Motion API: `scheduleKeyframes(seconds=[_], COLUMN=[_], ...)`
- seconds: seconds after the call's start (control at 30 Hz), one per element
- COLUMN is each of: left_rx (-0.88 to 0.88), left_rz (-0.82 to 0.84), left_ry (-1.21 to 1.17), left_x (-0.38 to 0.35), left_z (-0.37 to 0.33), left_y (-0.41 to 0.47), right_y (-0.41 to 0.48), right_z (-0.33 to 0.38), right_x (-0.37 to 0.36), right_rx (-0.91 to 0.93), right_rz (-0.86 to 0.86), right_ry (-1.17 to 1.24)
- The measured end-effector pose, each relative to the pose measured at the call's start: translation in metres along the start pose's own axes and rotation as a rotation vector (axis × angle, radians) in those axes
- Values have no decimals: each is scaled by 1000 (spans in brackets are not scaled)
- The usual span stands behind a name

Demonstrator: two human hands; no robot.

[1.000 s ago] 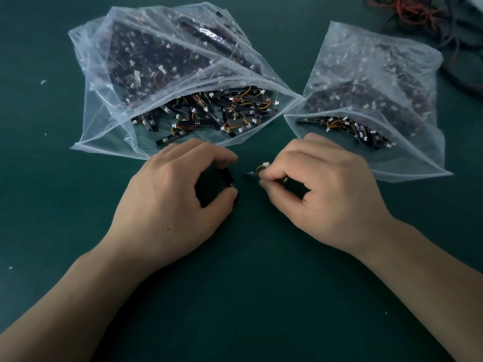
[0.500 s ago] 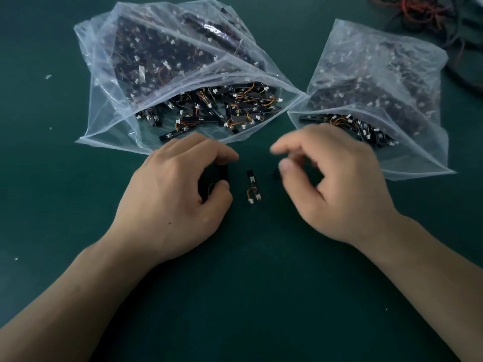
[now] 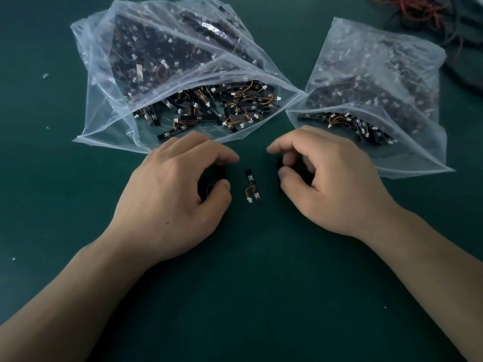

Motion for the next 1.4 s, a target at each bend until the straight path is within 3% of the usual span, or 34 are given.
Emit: scheduleKeyframes(seconds=[0.2, 0.43, 0.6, 0.7, 0.77, 0.83, 0.93, 1.03, 1.13, 1.27, 1.4], left_rx=[-11, -12, -7, 0, 9, 17, 29, 40, 28, 2, 0], left_rz=[-13, -23, -21, -18, -18, -19, -14, 6, 61, 114, 100], left_ry=[-5, -14, -16, -13, -21, -34, -50, -84, -77, -24, -15], left_x=[0, 1, 0, 0, 0, 0, -1, 0, 0, -3, -3], left_z=[1, 2, 2, 3, 4, 4, 4, 4, 1, -2, -1], left_y=[0, 0, 0, 0, 1, 1, 2, 1, 1, 2, 2], right_y=[1, 1, 2, -1, -4, -5, -6, -6, -5, -10, -9], right_z=[-1, 2, -1, -1, 5, 10, 8, 1, -2, 6, 5], right_x=[-1, -6, -3, 11, 17, 11, -1, 10, 5, -8, -8], right_rx=[-15, 12, 33, 95, 186, 250, 224, 167, 84, 106, 101], right_rz=[69, 88, 75, -29, -100, -57, 87, 44, 93, 179, 190], right_ry=[117, 5, 144, 322, 277, 211, 229, 316, 211, -16, 2])
Point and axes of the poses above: each hand's wrist, its own y-axis towards the middle knuckle, its own x-axis out of the back of the hand, z = x × y, the point moved 9 cm from there along y, towards the middle knuckle, and after that the axes turned 7 degrees about -x, right-handed, at the moved point
